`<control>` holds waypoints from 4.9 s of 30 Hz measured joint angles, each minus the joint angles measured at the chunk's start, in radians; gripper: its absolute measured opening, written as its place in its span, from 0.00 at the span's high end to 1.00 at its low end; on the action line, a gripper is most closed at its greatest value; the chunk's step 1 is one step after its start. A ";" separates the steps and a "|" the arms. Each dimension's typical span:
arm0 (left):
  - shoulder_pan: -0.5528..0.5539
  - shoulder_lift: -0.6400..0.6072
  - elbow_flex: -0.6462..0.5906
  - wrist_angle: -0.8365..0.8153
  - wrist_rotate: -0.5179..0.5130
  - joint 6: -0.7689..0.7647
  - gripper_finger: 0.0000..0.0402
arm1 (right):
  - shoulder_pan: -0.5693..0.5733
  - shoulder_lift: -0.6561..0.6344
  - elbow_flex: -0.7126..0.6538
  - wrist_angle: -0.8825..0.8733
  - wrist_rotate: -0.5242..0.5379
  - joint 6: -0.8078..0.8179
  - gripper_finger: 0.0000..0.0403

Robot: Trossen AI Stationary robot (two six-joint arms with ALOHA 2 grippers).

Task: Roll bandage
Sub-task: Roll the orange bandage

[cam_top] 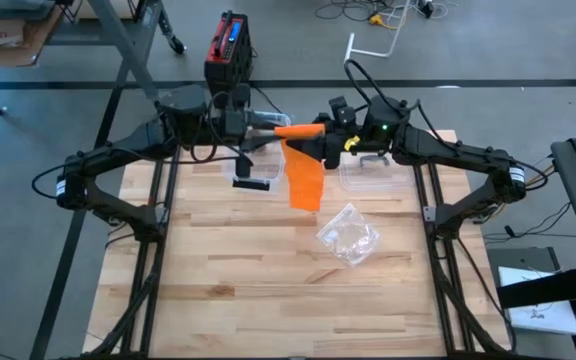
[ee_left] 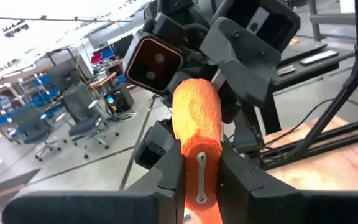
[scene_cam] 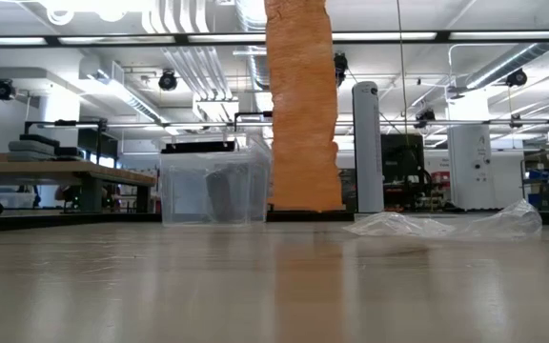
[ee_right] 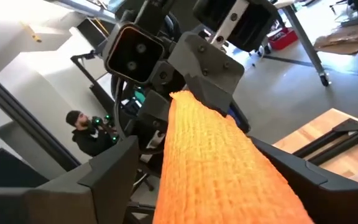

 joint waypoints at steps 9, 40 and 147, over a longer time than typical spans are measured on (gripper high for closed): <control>-0.013 0.003 0.000 -0.011 -0.014 0.092 0.85 | -0.006 -0.002 0.000 0.000 0.015 0.069 0.32; -0.061 -0.025 0.000 -0.130 0.066 -0.190 0.41 | -0.015 -0.013 0.000 0.020 -0.047 -0.330 0.80; -0.091 0.031 -0.004 0.003 -0.187 0.281 0.75 | -0.030 -0.035 -0.002 -0.071 -0.038 0.008 0.58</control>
